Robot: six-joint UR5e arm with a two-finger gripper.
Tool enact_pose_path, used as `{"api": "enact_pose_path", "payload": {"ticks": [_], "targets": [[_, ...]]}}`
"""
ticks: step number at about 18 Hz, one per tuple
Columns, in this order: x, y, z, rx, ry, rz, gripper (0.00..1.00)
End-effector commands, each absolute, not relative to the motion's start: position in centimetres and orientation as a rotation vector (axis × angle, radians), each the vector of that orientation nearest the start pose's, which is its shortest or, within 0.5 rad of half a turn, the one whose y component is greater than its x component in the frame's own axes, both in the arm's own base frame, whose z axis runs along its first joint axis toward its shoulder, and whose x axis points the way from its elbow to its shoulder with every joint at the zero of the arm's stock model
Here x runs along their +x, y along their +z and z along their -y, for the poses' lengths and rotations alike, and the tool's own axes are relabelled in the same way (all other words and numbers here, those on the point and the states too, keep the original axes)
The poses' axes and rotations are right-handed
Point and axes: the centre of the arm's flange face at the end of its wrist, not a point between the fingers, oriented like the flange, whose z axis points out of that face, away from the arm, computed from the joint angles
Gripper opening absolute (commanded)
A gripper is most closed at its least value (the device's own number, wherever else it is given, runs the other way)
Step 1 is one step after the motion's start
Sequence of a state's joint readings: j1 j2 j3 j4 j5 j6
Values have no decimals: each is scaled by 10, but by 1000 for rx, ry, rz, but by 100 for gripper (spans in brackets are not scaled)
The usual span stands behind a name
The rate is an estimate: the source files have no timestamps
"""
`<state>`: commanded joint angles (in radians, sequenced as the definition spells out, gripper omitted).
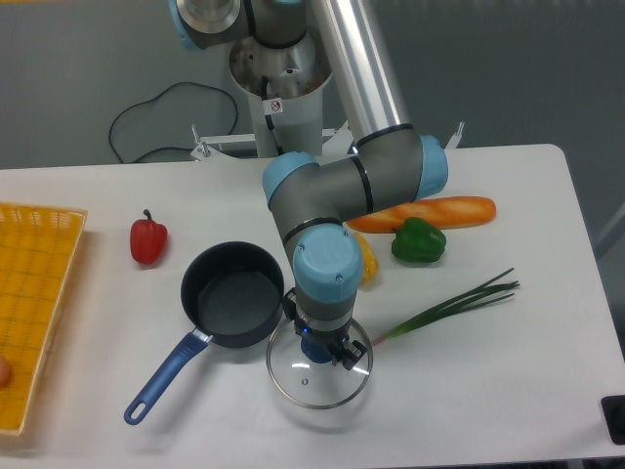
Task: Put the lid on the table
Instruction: 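Carry the glass lid away from the saucepan and lower it toward the table, then set the glass lid flat on the table beside the saucepan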
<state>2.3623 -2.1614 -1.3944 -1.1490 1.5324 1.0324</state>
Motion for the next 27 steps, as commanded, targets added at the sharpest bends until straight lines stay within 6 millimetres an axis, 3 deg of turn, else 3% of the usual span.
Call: {"api": "enact_pose_path", "payload": {"ticks": [15, 27], "targets": [[-373, 241, -609, -3080, -38, -440, 53], [-365, 231, -616, -3085, -48, -443, 53]]}}
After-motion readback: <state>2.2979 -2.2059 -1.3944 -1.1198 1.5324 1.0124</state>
